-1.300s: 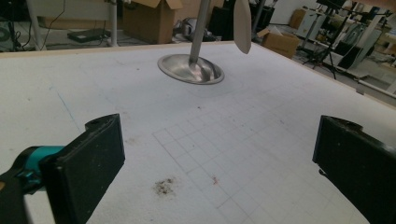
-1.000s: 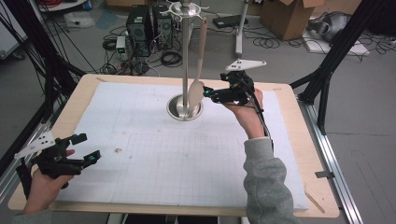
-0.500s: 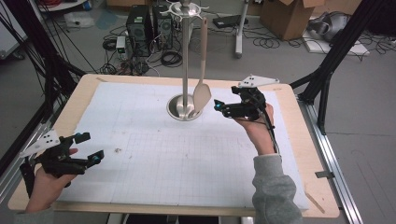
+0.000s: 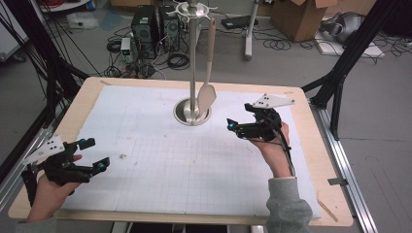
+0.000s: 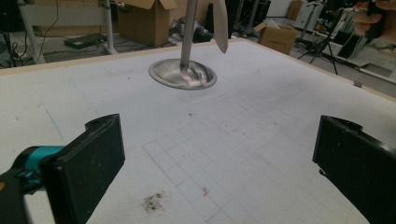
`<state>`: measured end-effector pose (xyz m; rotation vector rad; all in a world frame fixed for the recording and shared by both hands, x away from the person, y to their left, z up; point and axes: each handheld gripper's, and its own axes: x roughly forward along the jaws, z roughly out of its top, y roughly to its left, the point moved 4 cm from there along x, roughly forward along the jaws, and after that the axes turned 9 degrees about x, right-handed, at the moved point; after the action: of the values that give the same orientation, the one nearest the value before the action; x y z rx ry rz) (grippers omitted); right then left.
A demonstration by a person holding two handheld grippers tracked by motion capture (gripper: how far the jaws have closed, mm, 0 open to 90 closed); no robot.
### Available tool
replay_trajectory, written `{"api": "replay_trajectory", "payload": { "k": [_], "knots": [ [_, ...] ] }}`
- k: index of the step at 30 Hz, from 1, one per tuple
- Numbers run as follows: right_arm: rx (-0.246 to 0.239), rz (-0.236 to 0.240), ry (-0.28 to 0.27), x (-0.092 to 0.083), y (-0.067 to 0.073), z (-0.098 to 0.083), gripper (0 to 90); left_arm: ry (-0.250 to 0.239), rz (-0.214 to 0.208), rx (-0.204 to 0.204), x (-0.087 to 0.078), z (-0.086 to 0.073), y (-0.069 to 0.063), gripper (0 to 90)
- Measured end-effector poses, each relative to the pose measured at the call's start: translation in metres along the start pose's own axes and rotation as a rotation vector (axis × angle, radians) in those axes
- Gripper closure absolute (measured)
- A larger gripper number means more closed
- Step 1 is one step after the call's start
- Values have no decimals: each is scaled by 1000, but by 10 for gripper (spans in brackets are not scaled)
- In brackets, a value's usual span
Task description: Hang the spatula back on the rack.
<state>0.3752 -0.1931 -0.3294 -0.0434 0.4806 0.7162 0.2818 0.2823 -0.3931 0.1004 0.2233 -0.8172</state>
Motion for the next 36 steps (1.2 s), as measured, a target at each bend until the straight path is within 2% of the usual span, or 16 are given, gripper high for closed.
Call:
{"api": "replay_trajectory", "payload": {
  "k": [4, 7, 12, 16, 21, 23, 29, 32, 36],
  "knots": [
    [-14, 23, 19, 0, 3, -12, 157, -5, -13, 20, 2, 3, -5, 26],
    [-26, 18, 38, -3, 4, -20, 156, 3, -13, 16, 3, 2, -7, 26],
    [9, -13, 0, -14, 1, -30, 123, 8, -8, 16, 3, 1, -8, 26],
    [18, -15, -24, -25, -2, -41, 123, 8, -9, 17, 5, 1, -9, 26],
    [24, 1, -6, -35, -2, -54, 123, 20, -18, 21, 10, 0, -9, 26],
    [11, 0, -1, -37, -2, -58, 123, 13, -23, 17, 11, 0, -10, 26],
    [43, 2, -25, -47, -7, -73, 123, 11, -29, 15, 13, 0, -12, 26],
    [87, -18, -51, -52, -14, -81, 124, 17, -29, 13, 13, -1, -11, 26],
    [124, -19, -91, -61, -19, -93, 124, 15, -26, 11, 14, -2, -11, 26]
  ]
}}
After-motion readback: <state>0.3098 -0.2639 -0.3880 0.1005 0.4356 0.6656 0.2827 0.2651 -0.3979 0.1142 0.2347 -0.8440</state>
